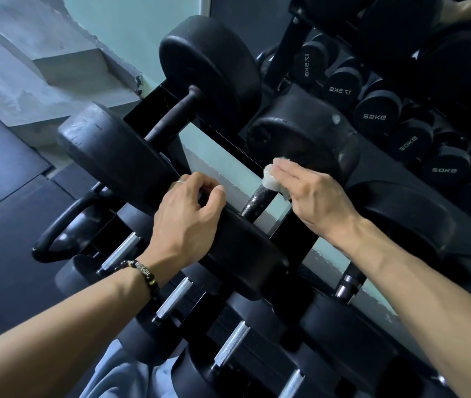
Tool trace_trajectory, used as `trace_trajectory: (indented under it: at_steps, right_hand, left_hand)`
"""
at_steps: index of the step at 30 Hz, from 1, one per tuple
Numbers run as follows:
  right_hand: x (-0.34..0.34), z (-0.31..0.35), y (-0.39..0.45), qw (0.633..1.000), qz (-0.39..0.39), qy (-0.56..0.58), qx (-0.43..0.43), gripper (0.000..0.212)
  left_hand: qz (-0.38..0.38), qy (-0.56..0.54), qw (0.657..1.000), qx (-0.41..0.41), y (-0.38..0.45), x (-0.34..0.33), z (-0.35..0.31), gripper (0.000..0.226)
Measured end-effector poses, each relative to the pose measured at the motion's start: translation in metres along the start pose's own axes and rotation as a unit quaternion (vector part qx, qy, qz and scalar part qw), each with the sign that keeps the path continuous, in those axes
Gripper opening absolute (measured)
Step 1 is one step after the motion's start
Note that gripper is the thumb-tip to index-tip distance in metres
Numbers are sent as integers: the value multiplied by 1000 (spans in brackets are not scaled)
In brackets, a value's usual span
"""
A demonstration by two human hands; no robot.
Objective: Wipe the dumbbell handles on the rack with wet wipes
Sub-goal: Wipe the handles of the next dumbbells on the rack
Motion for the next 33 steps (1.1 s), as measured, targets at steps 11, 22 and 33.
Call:
trace_trajectory:
  at_steps: [11, 22, 33]
  right_hand:
    - [-10, 5, 3, 999, 33, -8, -23, 43]
    - [-22, 44, -2, 998, 43, 11, 37, 36]
    - [-17, 40, -16, 999, -14, -15, 50, 50]
  left_hand:
    - [5, -8, 1000, 1, 1, 0, 1, 37]
    - [6, -5, 1000, -1, 0, 0, -1, 39]
    - [11, -6, 1000, 2, 0, 0, 0, 38]
Point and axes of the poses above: each hand's wrist, its own y-axis towards the middle knuckle, its own x-axis out of the back of the hand, z = x × y, the point moved 9 cm from there along y, towards the middle knuckle, and after that the axes turned 15 degrees about x, right-handed, at the moved point
